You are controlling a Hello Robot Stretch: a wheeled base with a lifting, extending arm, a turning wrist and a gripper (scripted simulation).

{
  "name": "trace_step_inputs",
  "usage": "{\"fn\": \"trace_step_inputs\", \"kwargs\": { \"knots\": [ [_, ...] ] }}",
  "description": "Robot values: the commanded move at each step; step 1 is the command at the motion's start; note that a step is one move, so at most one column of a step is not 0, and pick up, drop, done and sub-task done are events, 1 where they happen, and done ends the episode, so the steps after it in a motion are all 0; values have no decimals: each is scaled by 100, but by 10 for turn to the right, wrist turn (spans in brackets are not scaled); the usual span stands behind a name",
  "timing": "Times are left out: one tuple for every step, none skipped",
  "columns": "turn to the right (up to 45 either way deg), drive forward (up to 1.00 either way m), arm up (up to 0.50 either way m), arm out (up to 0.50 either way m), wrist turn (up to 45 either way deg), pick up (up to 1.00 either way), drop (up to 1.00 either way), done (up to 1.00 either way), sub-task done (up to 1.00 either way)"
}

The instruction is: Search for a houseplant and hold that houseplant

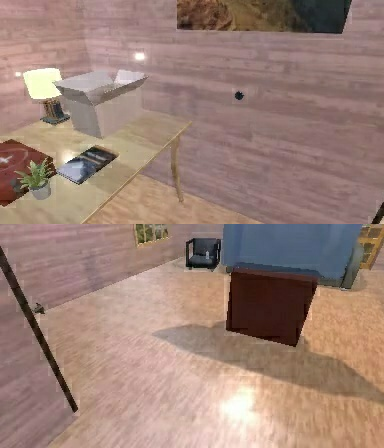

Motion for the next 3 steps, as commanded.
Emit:
{"fn": "trace_step_inputs", "kwargs": {
  "knots": [
    [-450, 0, 0, 0, 0, 0, 0, 0, 0],
    [-450, 0, 0, 0, 0, 0, 0, 0, 0],
    [-360, 0, 0, 0, 0, 0, 0, 0, 0]
  ]
}}
